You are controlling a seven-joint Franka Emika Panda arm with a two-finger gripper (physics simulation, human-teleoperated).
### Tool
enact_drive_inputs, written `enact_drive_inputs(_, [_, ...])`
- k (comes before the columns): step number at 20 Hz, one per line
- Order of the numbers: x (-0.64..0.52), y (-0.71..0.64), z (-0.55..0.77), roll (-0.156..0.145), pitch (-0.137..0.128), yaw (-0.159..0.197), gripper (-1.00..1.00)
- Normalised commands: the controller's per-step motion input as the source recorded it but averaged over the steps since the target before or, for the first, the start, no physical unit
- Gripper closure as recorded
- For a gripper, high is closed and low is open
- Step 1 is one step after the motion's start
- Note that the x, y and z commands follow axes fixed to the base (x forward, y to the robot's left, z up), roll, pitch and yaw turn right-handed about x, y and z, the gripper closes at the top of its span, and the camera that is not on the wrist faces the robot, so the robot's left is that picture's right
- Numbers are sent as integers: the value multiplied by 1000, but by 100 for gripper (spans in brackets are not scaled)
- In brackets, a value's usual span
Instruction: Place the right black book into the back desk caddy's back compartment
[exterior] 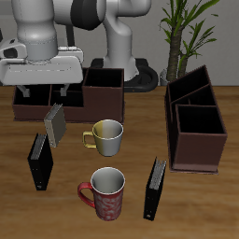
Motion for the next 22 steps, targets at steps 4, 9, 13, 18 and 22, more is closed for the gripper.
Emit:
enact_drive_inputs(4, [149,-144,-211,-18,14,-10,-100])
enact_drive_inputs(9, [126,-152,-158,-35,-27,-59,-100])
enact_drive_inputs(13, [114,-102,-189,-15,4,-27,-100])
enact_drive_inputs(18, [90,-36,-245,26,36,0,-100])
enact_drive_inputs(22, [50,-136,-154,-7,7,-15,-100])
